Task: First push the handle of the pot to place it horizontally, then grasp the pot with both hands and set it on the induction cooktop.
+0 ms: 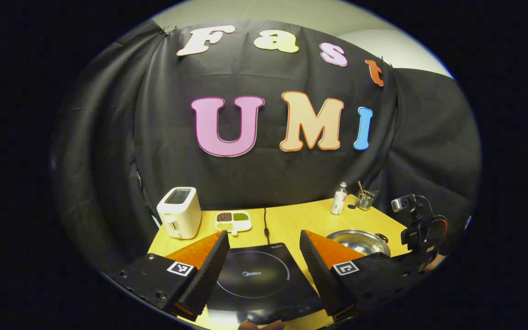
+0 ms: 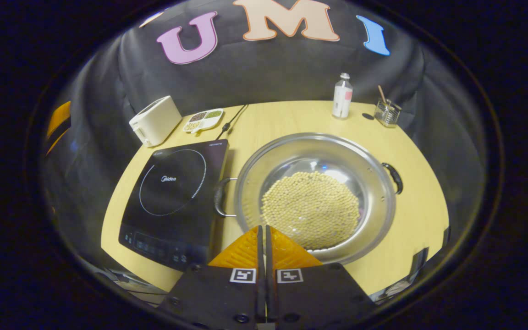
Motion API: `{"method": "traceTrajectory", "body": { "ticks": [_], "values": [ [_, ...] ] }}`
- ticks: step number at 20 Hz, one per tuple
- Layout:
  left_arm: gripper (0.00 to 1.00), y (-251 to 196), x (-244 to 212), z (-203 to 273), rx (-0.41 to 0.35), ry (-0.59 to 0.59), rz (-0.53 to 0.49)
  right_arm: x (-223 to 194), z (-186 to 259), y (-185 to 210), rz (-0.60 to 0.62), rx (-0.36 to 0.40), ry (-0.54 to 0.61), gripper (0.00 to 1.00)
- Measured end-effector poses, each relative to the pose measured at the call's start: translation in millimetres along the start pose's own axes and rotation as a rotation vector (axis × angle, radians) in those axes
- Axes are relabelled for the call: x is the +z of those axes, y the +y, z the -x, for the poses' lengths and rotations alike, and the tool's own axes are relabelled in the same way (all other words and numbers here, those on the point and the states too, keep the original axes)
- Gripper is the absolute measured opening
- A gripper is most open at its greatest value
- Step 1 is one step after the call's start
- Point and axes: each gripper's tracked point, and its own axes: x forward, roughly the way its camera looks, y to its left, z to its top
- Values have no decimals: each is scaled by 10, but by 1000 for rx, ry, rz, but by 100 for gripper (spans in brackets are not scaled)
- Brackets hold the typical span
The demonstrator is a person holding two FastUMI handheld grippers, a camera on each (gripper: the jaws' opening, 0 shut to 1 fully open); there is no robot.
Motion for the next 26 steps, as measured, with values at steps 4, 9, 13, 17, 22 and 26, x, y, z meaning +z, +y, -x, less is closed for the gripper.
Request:
{"method": "traceTrajectory", "body": {
  "ticks": [4,9,13,17,22,26],
  "values": [
    [94,-482,-174,65,51,51,-42,155,204,-706,49,-29,-72,3],
    [95,-1069,-383,105,63,111,-12,505,378,-1499,93,-119,-204,3],
    [96,-1339,-473,-33,1,145,-12,612,342,-1675,45,-105,-240,29],
    [96,-1282,-645,-168,23,207,20,576,241,-1797,41,-136,-222,52],
    [96,-1261,-1035,-421,-43,312,56,520,-5,-1895,15,-191,-135,65],
    [94,-1066,-1350,-642,-66,389,83,533,-180,-1910,7,-229,-72,68]
  ]
}}
